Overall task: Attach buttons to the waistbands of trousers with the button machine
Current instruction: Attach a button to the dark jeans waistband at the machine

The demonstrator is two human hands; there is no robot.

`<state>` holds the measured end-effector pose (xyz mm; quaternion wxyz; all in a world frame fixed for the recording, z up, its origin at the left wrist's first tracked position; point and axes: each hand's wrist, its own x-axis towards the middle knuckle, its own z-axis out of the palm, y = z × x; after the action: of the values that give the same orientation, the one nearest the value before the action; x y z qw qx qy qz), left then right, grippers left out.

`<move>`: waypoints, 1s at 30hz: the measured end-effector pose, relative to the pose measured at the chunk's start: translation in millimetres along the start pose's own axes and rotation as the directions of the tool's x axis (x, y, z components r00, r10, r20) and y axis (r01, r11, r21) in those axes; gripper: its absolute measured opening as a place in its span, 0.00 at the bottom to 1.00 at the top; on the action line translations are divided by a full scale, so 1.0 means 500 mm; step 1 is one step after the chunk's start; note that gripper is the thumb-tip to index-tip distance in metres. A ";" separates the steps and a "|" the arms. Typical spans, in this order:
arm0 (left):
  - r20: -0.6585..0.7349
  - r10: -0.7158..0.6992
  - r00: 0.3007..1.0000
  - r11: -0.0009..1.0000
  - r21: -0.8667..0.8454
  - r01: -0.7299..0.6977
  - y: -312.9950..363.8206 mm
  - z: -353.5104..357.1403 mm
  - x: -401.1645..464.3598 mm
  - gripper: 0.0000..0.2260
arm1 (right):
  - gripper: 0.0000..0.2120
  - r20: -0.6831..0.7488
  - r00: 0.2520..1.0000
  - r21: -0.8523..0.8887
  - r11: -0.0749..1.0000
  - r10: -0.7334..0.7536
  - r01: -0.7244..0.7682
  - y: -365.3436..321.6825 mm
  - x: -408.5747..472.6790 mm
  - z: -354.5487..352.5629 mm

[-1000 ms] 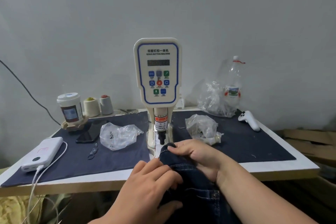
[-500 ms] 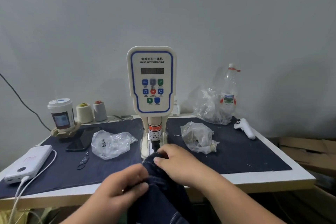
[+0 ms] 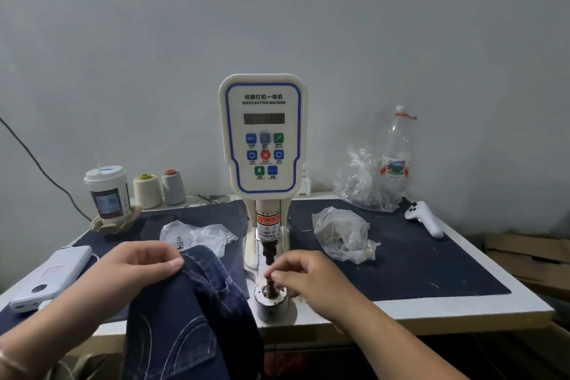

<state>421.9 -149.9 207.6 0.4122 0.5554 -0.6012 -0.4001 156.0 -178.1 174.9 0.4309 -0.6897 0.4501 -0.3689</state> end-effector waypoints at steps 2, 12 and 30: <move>-0.074 -0.005 0.997 1.000 -0.021 0.003 -0.016 0.000 0.018 0.08 | 0.07 -0.077 0.992 0.062 0.994 0.095 -0.090 0.028 0.013 -0.021; -0.100 -0.075 0.992 0.977 -0.204 0.053 -0.110 0.040 0.132 0.08 | 0.10 -0.477 0.871 -0.304 0.909 0.113 -0.285 0.172 0.072 -0.131; -0.003 -0.125 0.992 0.988 -0.091 0.124 -0.213 0.049 0.196 0.10 | 0.10 -0.469 0.860 -0.558 0.687 0.202 -0.466 0.259 0.231 -0.172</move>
<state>430.7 -254.0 104.5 0.4136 0.5744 -0.5449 -0.4496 76.7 -338.1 99.5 0.1299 -0.6173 0.7427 -0.2246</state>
